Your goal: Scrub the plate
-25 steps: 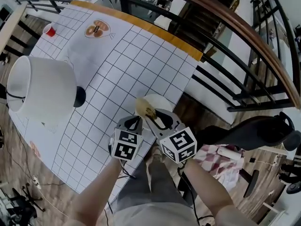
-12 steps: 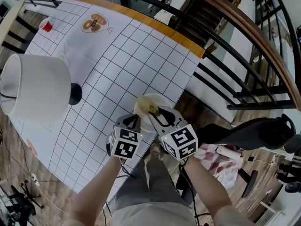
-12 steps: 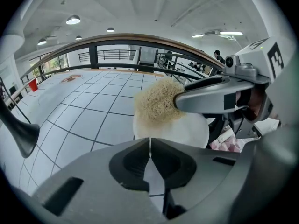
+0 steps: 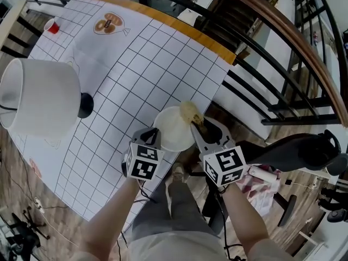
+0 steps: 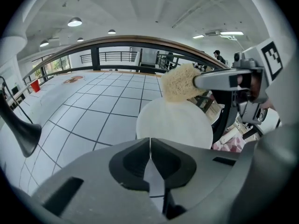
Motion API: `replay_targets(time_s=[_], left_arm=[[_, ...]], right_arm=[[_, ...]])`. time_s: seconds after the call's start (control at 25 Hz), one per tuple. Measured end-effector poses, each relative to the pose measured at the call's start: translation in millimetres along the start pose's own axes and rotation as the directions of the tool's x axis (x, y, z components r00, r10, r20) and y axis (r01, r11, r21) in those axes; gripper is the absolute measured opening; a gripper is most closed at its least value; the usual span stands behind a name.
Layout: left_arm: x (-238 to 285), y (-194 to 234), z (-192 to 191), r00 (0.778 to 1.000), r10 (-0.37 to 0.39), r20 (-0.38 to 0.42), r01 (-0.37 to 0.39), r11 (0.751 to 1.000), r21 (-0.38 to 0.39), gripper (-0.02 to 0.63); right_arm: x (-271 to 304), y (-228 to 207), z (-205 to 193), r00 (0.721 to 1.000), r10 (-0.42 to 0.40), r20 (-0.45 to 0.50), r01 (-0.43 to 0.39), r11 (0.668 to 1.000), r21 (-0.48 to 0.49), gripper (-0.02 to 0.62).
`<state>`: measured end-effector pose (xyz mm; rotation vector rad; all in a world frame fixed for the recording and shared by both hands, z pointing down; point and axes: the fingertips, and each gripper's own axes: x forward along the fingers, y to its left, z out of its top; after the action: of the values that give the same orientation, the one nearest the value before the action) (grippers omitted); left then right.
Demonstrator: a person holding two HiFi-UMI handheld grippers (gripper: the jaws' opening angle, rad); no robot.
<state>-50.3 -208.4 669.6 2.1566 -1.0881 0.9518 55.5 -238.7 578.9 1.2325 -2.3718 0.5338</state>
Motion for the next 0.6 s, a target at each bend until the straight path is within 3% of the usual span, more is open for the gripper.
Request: replay_targets(time_s=[0.2,0.36,0.6], left_arm=[[-0.1,0.0,-0.8,1.0,-0.002,0.006,0.002,1.0,-0.012,0.021],[-2.1,-1.6,-4.5,1.0,-0.008,0.002,0.008,0.999,-0.035,0.018],[-3.3,-1.3,-1.2,1.0,0.002,0.028,-0.001,0.999,-0.036,0.017]], right_arm=[[4.3,61.4,-9.4,0.987,0.148,-0.056,-0.148,0.989,0.011,0.118],[19.5,73.5,-35.6,0.978,0.173,-0.117,-0.161,0.982,0.099,0.118],[19.1,60.0,-47.8,0.975,0.156,-0.159,-0.15,0.987,0.05,0.115]])
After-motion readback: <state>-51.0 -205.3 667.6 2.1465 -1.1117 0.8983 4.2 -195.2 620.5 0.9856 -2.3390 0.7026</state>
